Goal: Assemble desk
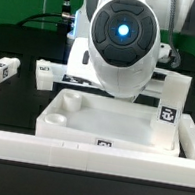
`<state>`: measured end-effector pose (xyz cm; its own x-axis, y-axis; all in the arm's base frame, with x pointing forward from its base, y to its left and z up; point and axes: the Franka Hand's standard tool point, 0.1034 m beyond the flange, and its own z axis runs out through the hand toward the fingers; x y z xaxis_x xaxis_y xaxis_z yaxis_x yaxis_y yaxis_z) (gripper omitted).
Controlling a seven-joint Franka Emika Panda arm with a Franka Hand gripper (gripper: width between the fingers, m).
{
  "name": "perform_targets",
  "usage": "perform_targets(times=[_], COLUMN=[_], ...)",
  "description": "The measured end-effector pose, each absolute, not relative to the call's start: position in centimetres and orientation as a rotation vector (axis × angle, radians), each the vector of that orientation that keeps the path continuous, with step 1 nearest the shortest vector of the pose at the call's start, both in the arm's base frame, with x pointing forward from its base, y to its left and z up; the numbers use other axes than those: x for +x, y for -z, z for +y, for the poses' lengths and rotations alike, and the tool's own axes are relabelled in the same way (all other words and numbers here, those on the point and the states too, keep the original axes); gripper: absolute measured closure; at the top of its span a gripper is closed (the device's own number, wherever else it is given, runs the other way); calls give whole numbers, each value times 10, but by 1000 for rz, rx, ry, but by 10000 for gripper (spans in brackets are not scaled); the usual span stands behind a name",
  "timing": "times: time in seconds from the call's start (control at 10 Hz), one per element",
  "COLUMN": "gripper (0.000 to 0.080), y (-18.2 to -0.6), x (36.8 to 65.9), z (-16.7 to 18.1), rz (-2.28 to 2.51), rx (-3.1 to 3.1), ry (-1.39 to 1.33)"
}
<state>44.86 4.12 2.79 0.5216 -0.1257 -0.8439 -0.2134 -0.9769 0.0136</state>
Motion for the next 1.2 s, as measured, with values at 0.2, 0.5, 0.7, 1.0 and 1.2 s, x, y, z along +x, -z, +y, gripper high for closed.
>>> perform_targets(times=[0.2, 0.5, 0.7, 1.0, 1.2], gripper=[150, 163, 336, 511, 510], y=[-22, -11, -12, -12, -23], x=[449, 448, 448, 449, 456], z=[40, 39, 38, 36, 34], rz=[301, 308, 309, 310, 309], rx=[-2668, -2677, -2676, -2679, -2687], ry=[-1454, -1447, -1447, -1442, -1419])
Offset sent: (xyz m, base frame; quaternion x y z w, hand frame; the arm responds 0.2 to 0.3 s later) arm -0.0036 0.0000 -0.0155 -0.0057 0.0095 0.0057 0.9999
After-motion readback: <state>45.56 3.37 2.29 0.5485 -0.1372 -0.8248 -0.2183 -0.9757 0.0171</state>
